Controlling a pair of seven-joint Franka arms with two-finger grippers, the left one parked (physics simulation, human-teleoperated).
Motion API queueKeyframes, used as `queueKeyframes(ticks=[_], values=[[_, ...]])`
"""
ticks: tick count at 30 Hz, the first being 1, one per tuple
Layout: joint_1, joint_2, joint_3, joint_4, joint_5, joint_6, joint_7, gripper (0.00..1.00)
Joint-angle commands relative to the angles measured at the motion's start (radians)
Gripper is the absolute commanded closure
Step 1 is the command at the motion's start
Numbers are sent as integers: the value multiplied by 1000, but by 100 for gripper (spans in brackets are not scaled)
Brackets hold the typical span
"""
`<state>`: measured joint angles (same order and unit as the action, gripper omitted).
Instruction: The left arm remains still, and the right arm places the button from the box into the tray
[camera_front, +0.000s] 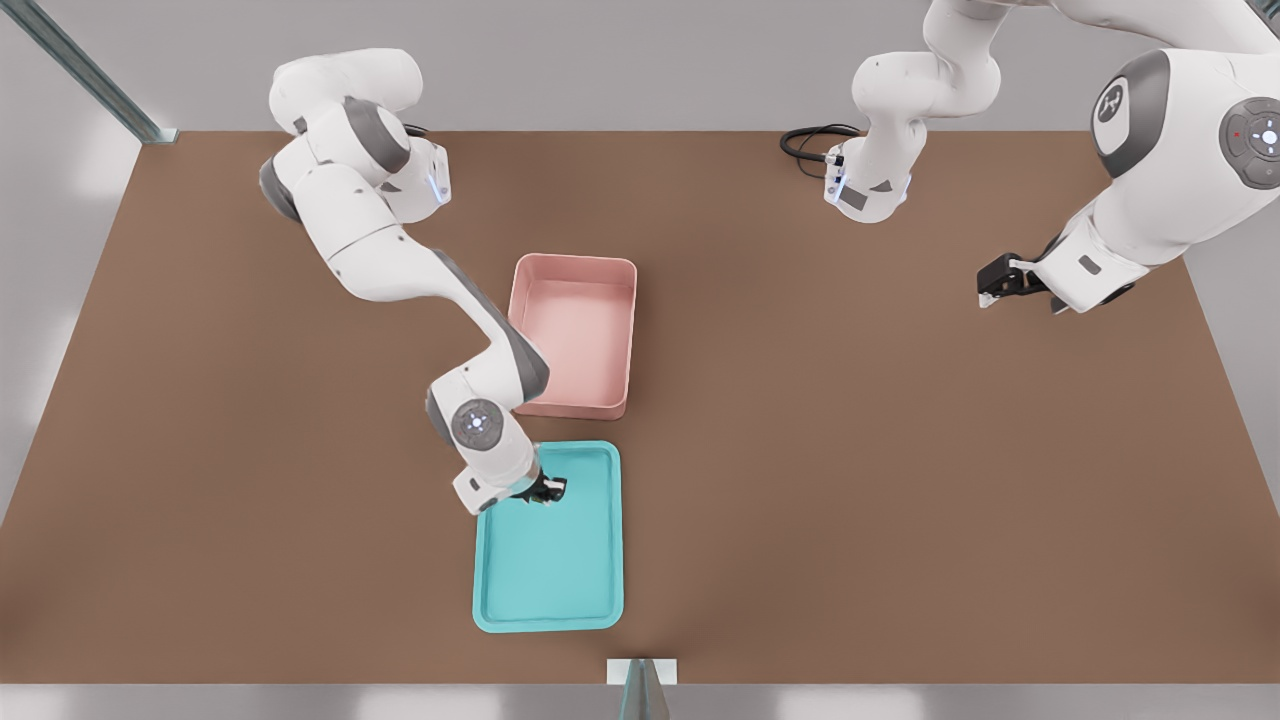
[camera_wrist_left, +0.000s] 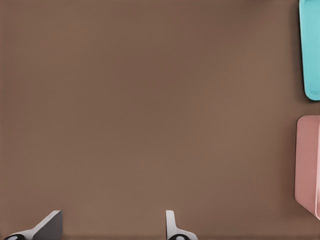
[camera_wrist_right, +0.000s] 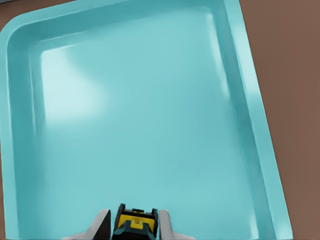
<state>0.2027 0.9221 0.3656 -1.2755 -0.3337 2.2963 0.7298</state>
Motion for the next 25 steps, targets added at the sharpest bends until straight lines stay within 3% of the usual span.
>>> queueKeyframes(ticks=[1,6,8,9,11,13,15,18,25], values=[[12,14,-2,2,-16,95,-86,1],[8,3,-1,-12,-15,86,-101,0],[-2,-66,9,-19,10,8,-102,0],[-11,-129,9,-31,15,-72,-156,0],[-78,-387,-1,-199,18,-179,-357,0],[-103,-609,-76,-209,183,-481,-400,0],[-117,-726,-143,-211,217,-592,-584,0],[-117,-784,-214,-208,263,-663,-622,0],[-117,-804,-235,-209,262,-658,-682,0]])
